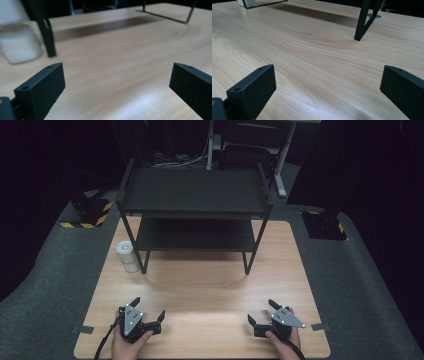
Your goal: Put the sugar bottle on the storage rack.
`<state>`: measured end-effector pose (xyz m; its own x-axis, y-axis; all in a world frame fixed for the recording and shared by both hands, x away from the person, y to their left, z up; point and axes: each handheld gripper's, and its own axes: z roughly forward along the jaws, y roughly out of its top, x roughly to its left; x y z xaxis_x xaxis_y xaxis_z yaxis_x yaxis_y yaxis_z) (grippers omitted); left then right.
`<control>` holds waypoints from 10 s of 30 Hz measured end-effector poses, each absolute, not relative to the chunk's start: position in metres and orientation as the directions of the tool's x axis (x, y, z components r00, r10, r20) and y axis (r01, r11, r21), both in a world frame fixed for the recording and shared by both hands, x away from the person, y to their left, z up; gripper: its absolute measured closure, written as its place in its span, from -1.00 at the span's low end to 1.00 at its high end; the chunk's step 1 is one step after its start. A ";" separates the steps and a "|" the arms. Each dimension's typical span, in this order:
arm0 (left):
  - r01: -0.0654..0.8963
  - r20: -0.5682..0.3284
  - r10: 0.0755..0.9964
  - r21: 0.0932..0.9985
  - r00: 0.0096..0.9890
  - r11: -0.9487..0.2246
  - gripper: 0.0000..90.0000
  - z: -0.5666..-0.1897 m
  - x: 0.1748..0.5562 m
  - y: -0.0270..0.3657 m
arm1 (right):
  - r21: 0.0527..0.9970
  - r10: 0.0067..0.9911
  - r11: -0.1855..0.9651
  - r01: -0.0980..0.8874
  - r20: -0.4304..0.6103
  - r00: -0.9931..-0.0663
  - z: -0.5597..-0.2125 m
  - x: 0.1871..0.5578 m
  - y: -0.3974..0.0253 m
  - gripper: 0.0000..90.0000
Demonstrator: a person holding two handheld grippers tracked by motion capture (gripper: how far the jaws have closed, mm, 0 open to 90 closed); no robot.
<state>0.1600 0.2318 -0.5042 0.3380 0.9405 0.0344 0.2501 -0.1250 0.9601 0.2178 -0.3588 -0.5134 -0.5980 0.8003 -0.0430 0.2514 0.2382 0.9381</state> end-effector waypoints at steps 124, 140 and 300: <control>0.109 0.046 0.996 0.993 0.075 -0.054 -0.33 -0.504 0.230 0.263 | 0.945 0.807 0.234 0.227 -0.058 -0.588 -0.517 0.214 -0.357 -0.99; 0.084 0.066 0.990 0.994 0.125 -0.077 -0.33 -0.464 0.187 0.228 | 0.947 0.809 0.226 0.229 -0.052 -0.585 -0.517 0.214 -0.358 -0.99; 0.108 -0.026 0.932 0.994 0.362 -0.014 -0.99 -0.532 0.155 0.207 | 0.951 0.793 0.231 0.204 -0.062 -0.605 -0.520 0.213 -0.361 -0.99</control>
